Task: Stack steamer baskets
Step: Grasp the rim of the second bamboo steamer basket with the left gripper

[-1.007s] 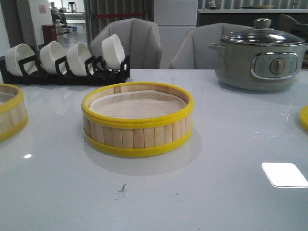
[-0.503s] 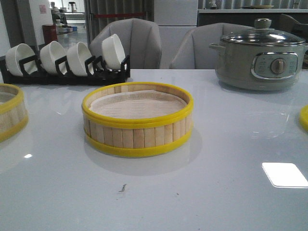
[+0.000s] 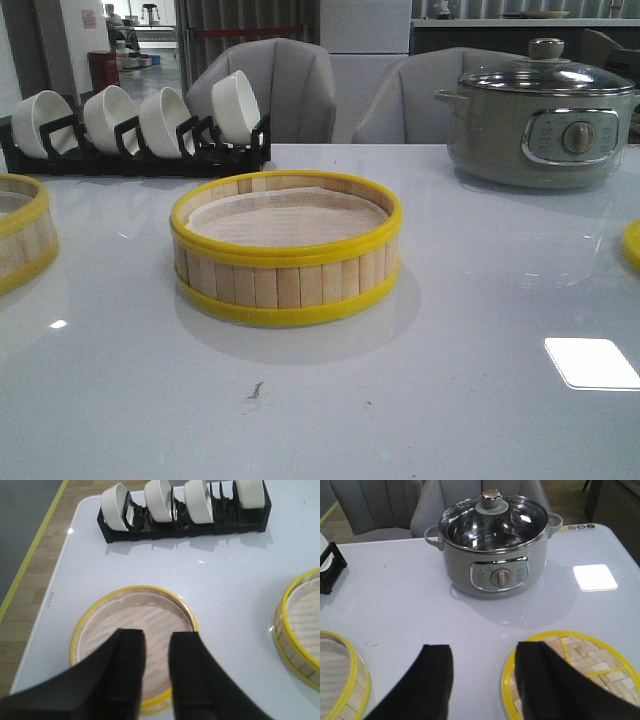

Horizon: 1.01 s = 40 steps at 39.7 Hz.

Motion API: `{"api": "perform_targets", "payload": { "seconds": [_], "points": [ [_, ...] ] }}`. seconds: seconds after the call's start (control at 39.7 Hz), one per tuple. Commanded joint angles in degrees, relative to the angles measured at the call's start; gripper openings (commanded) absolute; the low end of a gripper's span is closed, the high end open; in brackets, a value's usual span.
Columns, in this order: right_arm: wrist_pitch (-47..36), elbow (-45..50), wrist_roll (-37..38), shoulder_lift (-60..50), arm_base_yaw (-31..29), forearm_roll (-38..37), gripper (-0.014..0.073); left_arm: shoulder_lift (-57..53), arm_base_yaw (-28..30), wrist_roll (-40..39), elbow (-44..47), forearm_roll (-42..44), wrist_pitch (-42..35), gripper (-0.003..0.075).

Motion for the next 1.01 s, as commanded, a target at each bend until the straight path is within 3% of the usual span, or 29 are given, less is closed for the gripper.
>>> {"api": "perform_targets", "payload": {
  "seconds": [0.0, 0.08, 0.58, 0.98],
  "points": [
    [-5.9, -2.2, -0.8, -0.5, 0.0, -0.1, 0.0474, 2.4, -0.3, 0.0, -1.9, -1.2, -3.8, 0.0524],
    [-6.0, -2.2, -0.8, -0.5, 0.0, -0.1, 0.0474, 5.7, -0.3, 0.0, -1.9, -2.6, -3.9, 0.0589],
    [-5.9, -2.2, -0.8, -0.5, 0.0, -0.1, 0.0474, 31.5, 0.0, 0.0, -2.8, -4.3, -12.9, 0.0566],
    [-5.9, -2.2, -0.8, -0.5, 0.0, -0.1, 0.0474, 42.5, 0.0, -0.1, -8.8, -4.3, -13.1, 0.0566]
  ]
}}
